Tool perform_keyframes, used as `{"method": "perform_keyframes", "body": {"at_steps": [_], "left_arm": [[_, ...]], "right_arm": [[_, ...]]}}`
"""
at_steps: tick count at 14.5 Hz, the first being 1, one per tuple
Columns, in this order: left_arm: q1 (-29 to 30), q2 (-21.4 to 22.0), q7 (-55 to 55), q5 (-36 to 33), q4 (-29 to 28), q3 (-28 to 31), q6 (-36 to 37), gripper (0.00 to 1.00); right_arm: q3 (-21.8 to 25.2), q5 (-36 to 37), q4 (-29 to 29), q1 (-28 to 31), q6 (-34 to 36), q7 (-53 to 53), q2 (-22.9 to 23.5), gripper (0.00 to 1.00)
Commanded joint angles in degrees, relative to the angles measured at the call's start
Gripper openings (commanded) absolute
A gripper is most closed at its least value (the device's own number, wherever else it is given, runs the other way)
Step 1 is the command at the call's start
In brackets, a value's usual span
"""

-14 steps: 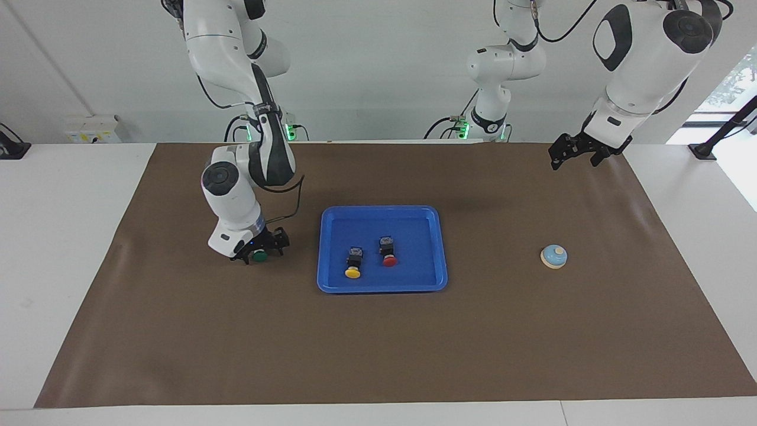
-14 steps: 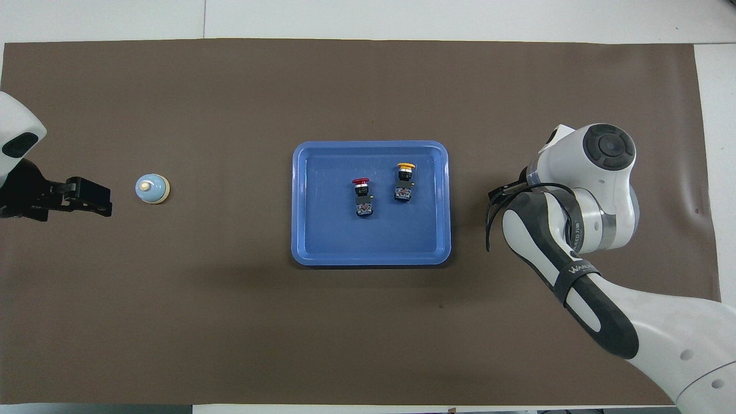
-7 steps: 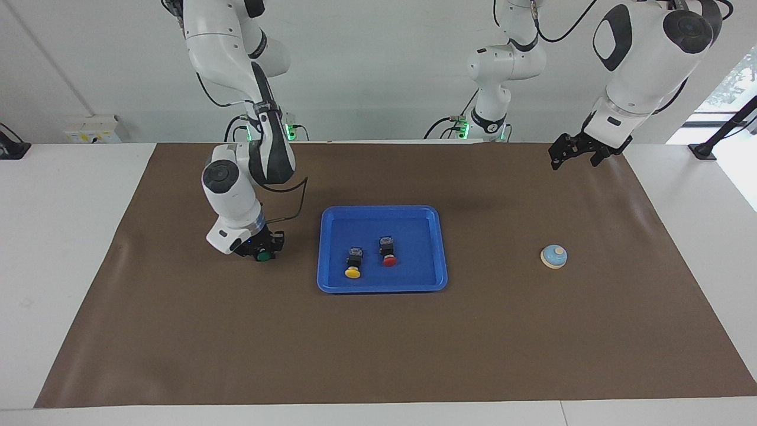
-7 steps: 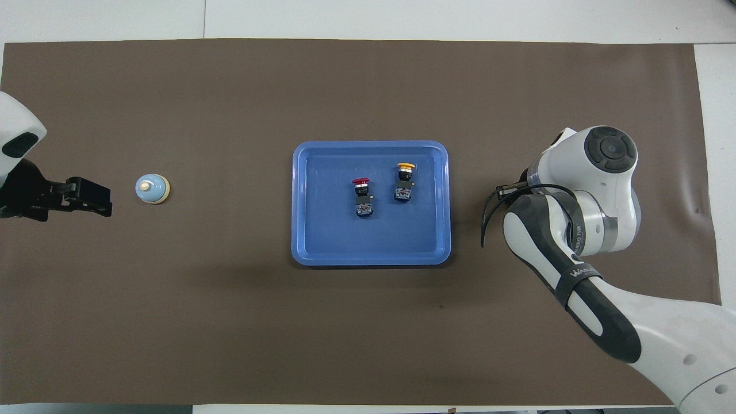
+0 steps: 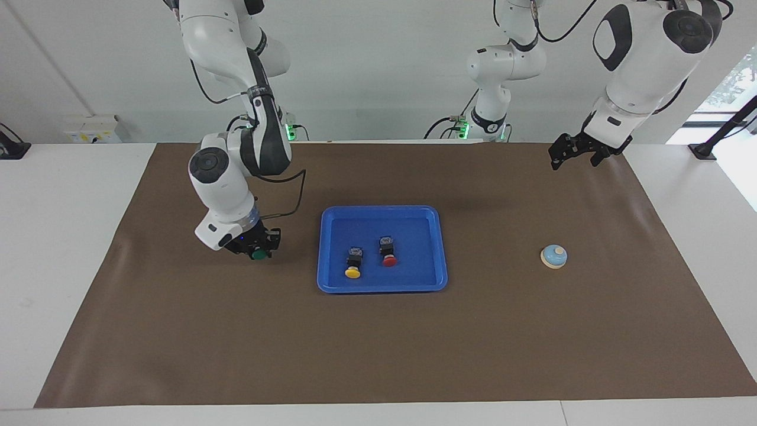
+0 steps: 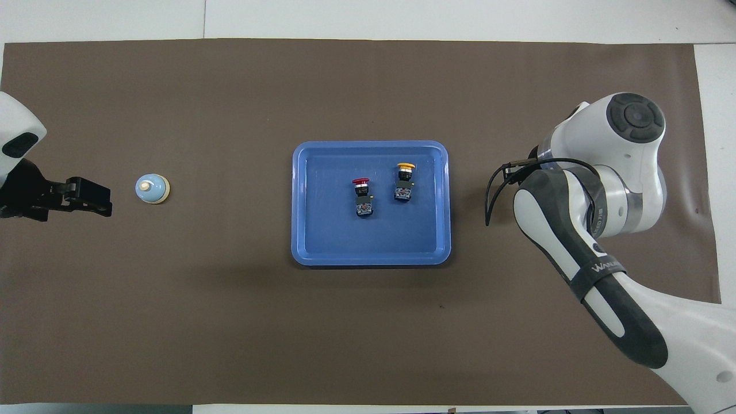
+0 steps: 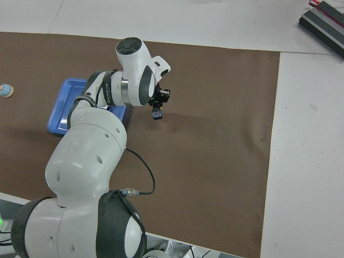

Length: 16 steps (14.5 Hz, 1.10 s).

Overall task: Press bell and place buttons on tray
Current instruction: 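Move the right gripper back and grasp the green-capped button, then carry the green button into the blue tray and release it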

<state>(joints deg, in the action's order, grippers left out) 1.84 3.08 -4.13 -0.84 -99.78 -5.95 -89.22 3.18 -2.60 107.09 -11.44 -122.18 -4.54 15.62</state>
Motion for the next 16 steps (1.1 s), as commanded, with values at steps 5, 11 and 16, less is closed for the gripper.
{"method": "perform_keyframes", "body": {"at_steps": [5,11,16], "left_arm": [[-0.2,0.3,-0.4,-0.4,0.5,0.2,1.0,1.00],[-0.2,0.3,-0.4,-0.4,0.5,0.2,1.0,1.00],[-0.2,0.3,-0.5,-0.4,0.5,0.2,1.0,1.00]], "right_arm": [[-0.6,-1.2,-17.6,-12.2,7.7,-22.7,7.6,0.00],[-0.6,-1.1,-23.1,-19.7,8.2,-33.7,13.6,0.00],[-0.7,-1.1,-19.4,-21.4,7.3,-35.7,12.7,0.00]]}}
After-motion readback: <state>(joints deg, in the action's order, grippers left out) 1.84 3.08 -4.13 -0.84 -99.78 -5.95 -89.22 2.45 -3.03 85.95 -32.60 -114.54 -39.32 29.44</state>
